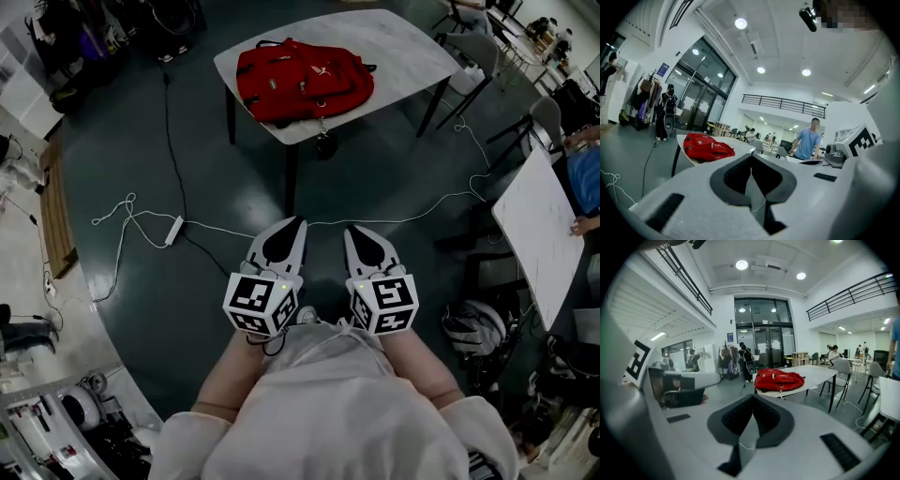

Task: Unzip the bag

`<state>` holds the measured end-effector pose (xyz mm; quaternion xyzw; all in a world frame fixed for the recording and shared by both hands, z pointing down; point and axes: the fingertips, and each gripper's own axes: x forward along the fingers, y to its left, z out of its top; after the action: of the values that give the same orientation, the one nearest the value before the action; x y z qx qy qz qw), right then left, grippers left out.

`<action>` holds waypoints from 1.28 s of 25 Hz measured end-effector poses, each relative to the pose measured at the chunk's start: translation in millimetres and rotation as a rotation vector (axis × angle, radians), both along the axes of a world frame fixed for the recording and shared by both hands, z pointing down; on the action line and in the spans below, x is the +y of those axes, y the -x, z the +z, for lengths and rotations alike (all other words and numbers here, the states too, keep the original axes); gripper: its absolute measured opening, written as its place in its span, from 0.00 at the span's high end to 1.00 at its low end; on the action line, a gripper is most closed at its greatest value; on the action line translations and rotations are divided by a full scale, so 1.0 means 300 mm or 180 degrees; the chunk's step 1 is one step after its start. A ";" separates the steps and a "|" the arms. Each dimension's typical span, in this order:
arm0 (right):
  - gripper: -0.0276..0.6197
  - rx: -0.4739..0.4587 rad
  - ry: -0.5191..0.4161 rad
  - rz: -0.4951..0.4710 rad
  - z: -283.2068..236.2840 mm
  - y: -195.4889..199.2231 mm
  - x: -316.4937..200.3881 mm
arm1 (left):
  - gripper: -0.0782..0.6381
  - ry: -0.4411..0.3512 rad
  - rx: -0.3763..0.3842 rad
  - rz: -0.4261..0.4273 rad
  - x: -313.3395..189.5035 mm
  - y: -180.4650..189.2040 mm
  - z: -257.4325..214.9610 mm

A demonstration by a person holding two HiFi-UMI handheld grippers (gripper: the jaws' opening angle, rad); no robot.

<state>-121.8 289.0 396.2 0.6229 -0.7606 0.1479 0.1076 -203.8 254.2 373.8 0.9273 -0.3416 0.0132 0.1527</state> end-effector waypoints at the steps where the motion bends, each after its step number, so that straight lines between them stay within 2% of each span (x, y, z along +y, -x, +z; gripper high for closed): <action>1: 0.91 0.0000 0.0022 0.0000 0.007 -0.006 -0.004 | 0.86 0.0020 0.0007 0.0002 -0.005 -0.006 0.007; 7: 0.91 -0.0069 0.0093 -0.0034 0.049 -0.080 -0.106 | 0.86 0.0079 -0.0028 -0.0037 -0.092 -0.071 0.045; 13: 0.91 -0.0217 0.0097 -0.0233 0.082 -0.150 -0.266 | 0.86 0.0113 -0.0111 -0.0253 -0.237 -0.123 0.080; 17: 0.91 -0.0306 0.0133 -0.0360 0.088 -0.247 -0.414 | 0.86 0.0053 -0.0074 -0.0472 -0.374 -0.195 0.067; 20: 0.91 -0.0307 0.0218 -0.0486 0.105 -0.338 -0.530 | 0.86 0.0051 -0.0154 -0.0545 -0.476 -0.287 0.078; 27: 0.91 -0.0295 0.0406 -0.0716 0.135 -0.562 -0.793 | 0.86 0.0168 -0.0094 -0.0838 -0.715 -0.478 0.094; 32: 0.91 -0.0276 0.0532 -0.0896 0.177 -0.665 -0.949 | 0.86 0.0314 -0.0138 -0.1104 -0.844 -0.546 0.149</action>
<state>77.8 4.4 449.4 0.4921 -0.8293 0.2208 0.1458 -40.1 1.0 418.5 0.8453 -0.4985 0.0234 0.1906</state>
